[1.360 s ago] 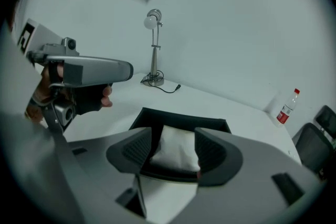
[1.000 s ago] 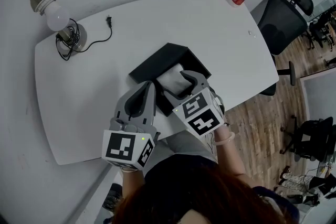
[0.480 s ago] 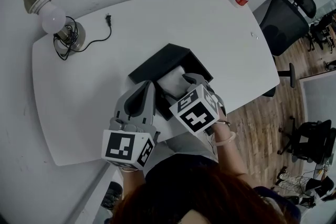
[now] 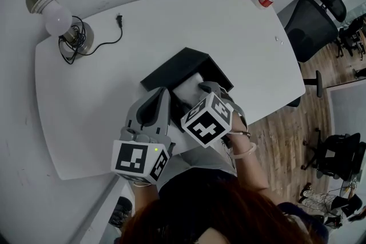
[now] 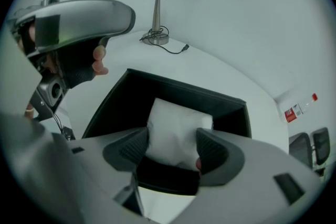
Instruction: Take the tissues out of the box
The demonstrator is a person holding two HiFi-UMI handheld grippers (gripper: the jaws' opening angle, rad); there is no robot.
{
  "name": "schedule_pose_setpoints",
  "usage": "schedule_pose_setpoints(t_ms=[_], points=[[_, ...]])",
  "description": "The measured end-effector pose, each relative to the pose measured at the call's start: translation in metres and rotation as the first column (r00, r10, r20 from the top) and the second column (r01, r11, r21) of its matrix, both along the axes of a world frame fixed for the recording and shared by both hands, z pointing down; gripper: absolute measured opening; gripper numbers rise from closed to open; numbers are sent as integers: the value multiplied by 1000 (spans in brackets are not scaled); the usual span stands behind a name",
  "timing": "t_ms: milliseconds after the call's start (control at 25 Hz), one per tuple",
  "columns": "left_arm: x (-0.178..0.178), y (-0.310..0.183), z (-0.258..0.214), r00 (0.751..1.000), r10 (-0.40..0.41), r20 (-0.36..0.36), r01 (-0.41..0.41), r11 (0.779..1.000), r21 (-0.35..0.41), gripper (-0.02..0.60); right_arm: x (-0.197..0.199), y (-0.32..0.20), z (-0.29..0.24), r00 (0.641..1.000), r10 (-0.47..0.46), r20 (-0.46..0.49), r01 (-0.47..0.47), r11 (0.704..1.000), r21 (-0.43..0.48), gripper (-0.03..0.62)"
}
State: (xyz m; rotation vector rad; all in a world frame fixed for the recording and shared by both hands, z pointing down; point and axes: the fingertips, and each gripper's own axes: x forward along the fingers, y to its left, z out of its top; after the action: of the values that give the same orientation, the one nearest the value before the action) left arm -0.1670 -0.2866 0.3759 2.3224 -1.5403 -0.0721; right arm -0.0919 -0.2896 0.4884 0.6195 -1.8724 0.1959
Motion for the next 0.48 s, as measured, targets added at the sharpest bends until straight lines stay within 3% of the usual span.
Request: schedule_pose_setpoints(t_ms=[480], points=[[1,9,-5,1000,-12,14,12,1000,7,21,4,-2,-3,999,-32,-3,32,999,29,222]])
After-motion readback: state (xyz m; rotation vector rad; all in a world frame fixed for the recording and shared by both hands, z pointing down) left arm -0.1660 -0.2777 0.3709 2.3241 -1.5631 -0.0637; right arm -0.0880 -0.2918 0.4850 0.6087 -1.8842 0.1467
